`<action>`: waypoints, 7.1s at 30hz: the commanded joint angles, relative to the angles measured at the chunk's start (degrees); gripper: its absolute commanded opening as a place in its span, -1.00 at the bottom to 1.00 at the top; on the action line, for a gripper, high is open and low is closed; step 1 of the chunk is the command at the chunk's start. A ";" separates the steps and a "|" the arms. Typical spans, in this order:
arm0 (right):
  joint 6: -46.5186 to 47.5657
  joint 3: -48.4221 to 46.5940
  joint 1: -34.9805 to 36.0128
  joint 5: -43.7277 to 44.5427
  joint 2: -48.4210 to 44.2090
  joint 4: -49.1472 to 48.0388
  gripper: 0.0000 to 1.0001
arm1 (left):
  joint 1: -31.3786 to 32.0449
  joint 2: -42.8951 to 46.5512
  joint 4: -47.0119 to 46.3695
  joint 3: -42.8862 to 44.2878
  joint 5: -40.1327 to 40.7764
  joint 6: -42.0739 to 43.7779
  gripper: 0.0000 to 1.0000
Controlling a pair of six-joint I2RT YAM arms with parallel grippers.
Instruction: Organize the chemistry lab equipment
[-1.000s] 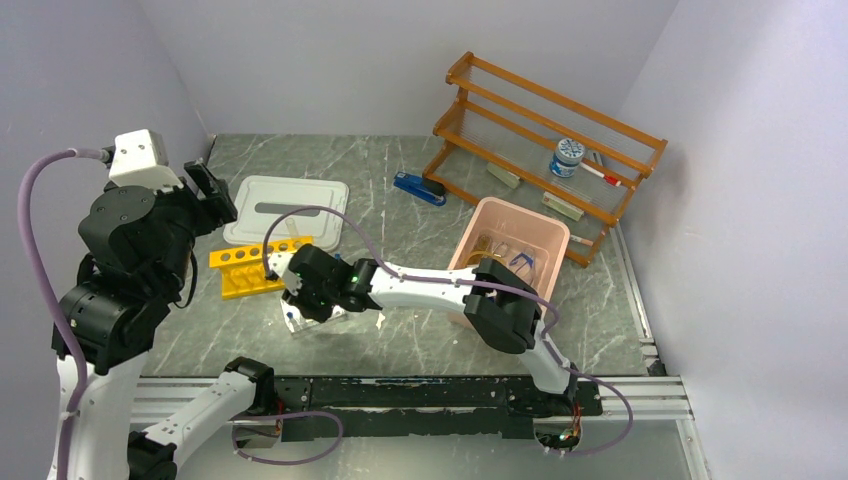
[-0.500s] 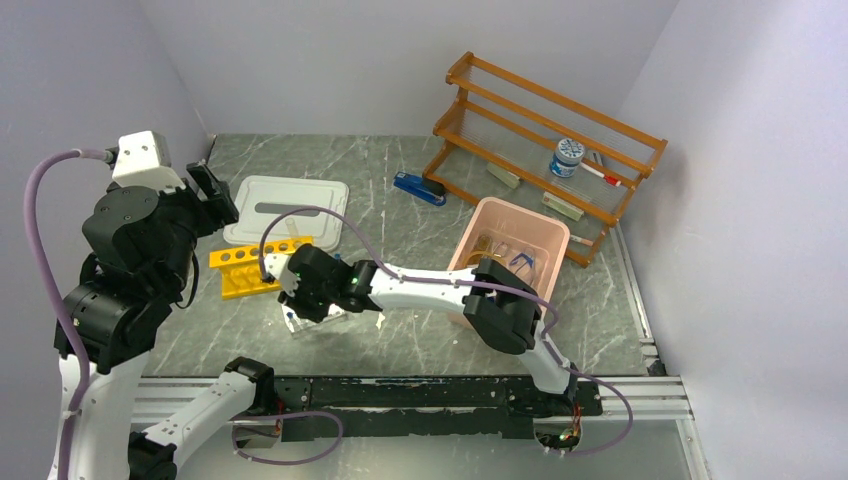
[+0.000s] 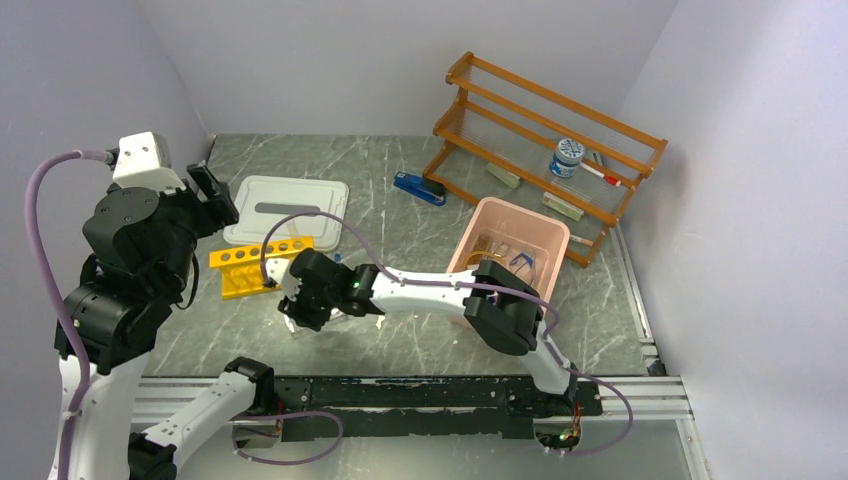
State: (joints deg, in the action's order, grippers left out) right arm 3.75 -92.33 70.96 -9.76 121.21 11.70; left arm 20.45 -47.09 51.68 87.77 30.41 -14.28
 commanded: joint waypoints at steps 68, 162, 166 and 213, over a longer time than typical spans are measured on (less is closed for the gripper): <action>-35.79 3.71 -11.09 29.18 -3.46 2.00 0.16 | 0.30 0.26 -1.83 -1.72 -2.14 -0.50 0.52; -38.94 24.80 -17.19 3.51 -46.01 -17.07 0.11 | 0.34 0.36 -42.47 -39.56 -73.86 -8.83 -0.91; -38.02 21.36 -17.39 2.82 -45.75 -8.82 0.09 | 0.32 -1.51 -35.85 -36.51 -73.60 1.25 -0.91; -19.05 27.03 -18.02 5.97 -43.00 -19.64 -0.79 | 2.27 5.42 -22.09 -29.67 -38.72 0.26 0.42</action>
State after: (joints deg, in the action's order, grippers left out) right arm -21.89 -69.28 53.30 -7.51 77.78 -1.61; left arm 22.41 -44.58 24.47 52.77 -27.77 -10.09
